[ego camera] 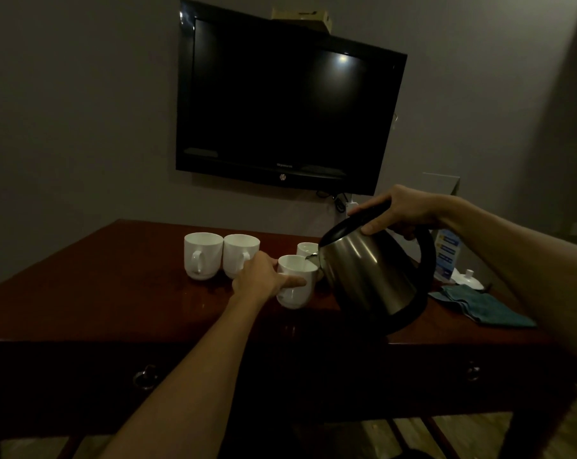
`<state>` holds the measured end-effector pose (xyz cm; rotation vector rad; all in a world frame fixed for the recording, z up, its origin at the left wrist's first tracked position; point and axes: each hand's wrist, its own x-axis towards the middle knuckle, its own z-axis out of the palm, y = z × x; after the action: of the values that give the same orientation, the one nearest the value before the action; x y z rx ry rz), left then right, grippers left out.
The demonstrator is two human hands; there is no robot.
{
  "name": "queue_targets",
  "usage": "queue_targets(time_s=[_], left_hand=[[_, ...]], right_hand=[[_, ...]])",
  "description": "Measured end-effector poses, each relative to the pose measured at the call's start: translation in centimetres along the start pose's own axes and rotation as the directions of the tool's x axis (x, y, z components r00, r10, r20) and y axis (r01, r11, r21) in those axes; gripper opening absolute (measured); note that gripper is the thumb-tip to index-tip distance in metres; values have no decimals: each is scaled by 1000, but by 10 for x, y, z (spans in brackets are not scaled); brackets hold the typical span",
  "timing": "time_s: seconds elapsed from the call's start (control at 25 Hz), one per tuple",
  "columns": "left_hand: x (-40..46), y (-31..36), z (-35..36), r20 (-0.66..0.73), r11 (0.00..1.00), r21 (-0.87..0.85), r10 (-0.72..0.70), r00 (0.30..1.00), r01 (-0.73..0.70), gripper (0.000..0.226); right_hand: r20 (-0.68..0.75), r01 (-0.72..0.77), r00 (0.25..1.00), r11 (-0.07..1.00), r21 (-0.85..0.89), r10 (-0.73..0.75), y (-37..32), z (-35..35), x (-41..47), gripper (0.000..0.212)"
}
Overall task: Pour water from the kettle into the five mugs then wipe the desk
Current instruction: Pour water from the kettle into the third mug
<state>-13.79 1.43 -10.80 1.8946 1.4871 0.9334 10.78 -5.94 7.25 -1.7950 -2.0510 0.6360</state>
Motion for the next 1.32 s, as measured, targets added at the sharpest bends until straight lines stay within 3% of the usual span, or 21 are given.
queue_targets(time_s=[0.2, 0.4, 0.96, 1.32], left_hand=[[0, -2, 0, 1, 1000, -8, 9, 1000, -9, 64], [0, -2, 0, -13, 1000, 7, -5, 1000, 5, 62], [3, -4, -1, -4, 999, 37, 13, 1000, -13, 64], [3, -4, 0, -2, 999, 19, 36, 999, -36, 54]], right_hand=[[40, 3, 999, 999, 35, -4, 8, -4, 6, 75], [12, 21, 1000, 999, 26, -22, 5, -4, 6, 53], [8, 14, 1000, 1000, 20, -14, 4, -4, 6, 54], [3, 10, 1000, 1000, 11, -10, 0, -3, 4, 49]])
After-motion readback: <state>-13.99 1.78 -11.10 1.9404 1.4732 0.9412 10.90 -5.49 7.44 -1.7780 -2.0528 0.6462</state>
